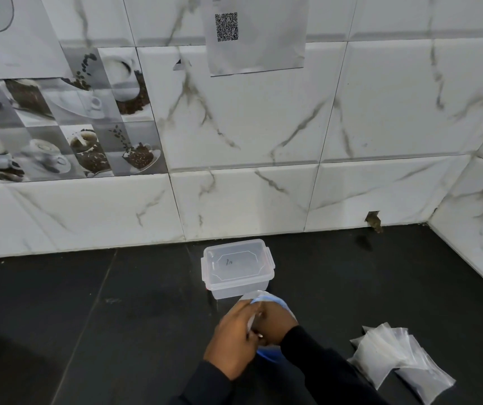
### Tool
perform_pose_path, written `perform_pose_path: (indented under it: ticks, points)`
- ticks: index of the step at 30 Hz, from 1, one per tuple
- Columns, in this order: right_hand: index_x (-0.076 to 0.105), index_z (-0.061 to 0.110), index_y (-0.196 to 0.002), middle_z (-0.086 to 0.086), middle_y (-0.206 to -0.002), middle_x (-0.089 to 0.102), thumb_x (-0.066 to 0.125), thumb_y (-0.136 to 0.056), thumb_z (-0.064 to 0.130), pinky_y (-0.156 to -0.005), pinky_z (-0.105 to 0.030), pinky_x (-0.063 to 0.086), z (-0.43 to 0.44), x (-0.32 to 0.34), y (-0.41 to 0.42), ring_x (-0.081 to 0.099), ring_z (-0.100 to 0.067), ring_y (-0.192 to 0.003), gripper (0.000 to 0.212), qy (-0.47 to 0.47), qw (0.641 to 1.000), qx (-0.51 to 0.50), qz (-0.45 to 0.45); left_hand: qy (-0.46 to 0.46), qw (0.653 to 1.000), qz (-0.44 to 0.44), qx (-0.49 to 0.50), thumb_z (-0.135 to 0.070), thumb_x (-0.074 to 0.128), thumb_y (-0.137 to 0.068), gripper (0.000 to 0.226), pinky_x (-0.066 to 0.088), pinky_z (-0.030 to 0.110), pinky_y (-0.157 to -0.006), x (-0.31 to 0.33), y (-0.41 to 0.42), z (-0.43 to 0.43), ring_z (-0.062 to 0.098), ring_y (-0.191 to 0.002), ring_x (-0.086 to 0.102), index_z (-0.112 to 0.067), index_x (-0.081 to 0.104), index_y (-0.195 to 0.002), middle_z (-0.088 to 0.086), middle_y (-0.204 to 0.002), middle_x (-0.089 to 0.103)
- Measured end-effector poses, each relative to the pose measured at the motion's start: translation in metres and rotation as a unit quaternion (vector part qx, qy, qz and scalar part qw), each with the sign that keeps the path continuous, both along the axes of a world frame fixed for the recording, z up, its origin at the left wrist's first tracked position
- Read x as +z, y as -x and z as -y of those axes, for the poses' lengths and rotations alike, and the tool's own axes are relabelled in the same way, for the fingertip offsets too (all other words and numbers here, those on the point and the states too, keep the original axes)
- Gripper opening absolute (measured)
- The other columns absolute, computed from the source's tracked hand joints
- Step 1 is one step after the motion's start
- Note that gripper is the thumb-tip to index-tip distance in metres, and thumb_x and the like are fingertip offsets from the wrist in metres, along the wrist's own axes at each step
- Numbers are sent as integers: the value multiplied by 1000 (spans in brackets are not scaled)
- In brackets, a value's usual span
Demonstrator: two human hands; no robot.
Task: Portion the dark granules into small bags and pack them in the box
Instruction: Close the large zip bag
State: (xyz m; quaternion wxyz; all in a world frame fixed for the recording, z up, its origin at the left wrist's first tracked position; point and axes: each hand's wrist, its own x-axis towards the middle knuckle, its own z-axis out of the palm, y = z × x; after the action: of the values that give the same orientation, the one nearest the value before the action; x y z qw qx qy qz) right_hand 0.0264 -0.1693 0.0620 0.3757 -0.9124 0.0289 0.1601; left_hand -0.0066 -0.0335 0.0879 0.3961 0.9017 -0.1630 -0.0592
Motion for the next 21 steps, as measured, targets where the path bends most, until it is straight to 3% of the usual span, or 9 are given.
perform_pose_path:
  ticks: [3, 5, 8, 10, 12, 15, 18, 20, 21]
  points:
    - [73, 14, -87, 0, -89, 71, 61, -79, 14, -82, -31, 56, 4, 7, 0, 69, -25, -92, 15, 34, 999, 8, 13, 5, 1000, 4, 19, 1, 56, -79, 65, 33, 10, -106, -1, -2, -2, -2, -124, 49, -34, 57, -134, -25, -133, 50]
    - [72, 19, -74, 3, -84, 72, 59, -74, 16, -80, -27, 55, 7, 20, 3, 68, -16, -83, 13, 39, 998, 4, 54, 3, 999, -1, 33, 0, 58, -77, 61, 41, 21, -108, -2, -4, -4, 6, -123, 53, -33, 60, -128, -17, -132, 55]
    - [74, 22, -68, 6, -70, 72, 65, -75, 14, -70, -21, 56, 25, 50, 5, 66, -4, -64, 14, -1, 993, -37, 115, 22, 998, -4, 55, -5, 63, -81, 50, 44, 19, -100, -1, -6, -9, 4, -112, 58, -33, 64, -123, -15, -120, 60]
    - [77, 14, -76, -2, -73, 75, 66, -81, 4, -69, -22, 59, 46, 72, 1, 71, -8, -64, 15, -119, 980, -102, 123, 31, 998, -4, 59, -5, 63, -82, 51, 40, 13, -97, 1, -7, -12, 0, -109, 55, -29, 64, -127, -14, -120, 60]
    - [75, -2, -86, -18, -82, 74, 64, -85, -9, -67, -25, 61, 71, 87, -9, 74, -21, -67, 13, -297, 930, -185, 110, 31, 998, -9, 62, -2, 61, -81, 53, 36, 9, -96, 1, -8, -17, -1, -111, 54, -24, 63, -129, -15, -122, 58]
    - [69, -11, -92, -23, -84, 70, 61, -87, -11, -61, -21, 60, 116, 86, -30, 71, -30, -70, 9, -380, 868, -294, 130, 26, 998, -19, 63, -4, 63, -81, 51, 35, 3, -92, 0, -7, -22, -1, -108, 56, -23, 63, -128, -18, -117, 56]
    - [74, 0, -88, -5, -71, 71, 67, -83, -6, -59, -18, 56, 147, 49, -48, 65, -21, -69, 10, -309, 857, -385, 145, 36, 997, -27, 62, 0, 64, -78, 53, 35, -3, -89, -2, -4, -26, -10, -105, 56, -22, 64, -126, -23, -114, 57]
    - [76, 13, -81, 6, -70, 72, 72, -80, 1, -72, -21, 55, 161, 12, -55, 66, -19, -77, 13, -236, 869, -420, 111, 47, 996, -34, 63, 3, 64, -77, 52, 37, -5, -86, -1, -1, -27, -14, -104, 54, -24, 65, -122, -30, -111, 54]
    - [75, 16, -81, 4, -76, 74, 72, -80, 4, -75, -23, 54, 163, -6, -56, 66, -18, -79, 13, -206, 877, -426, 80, 52, 996, -38, 63, 3, 64, -78, 50, 38, -5, -85, 0, 0, -28, -12, -103, 55, -26, 65, -119, -30, -110, 55]
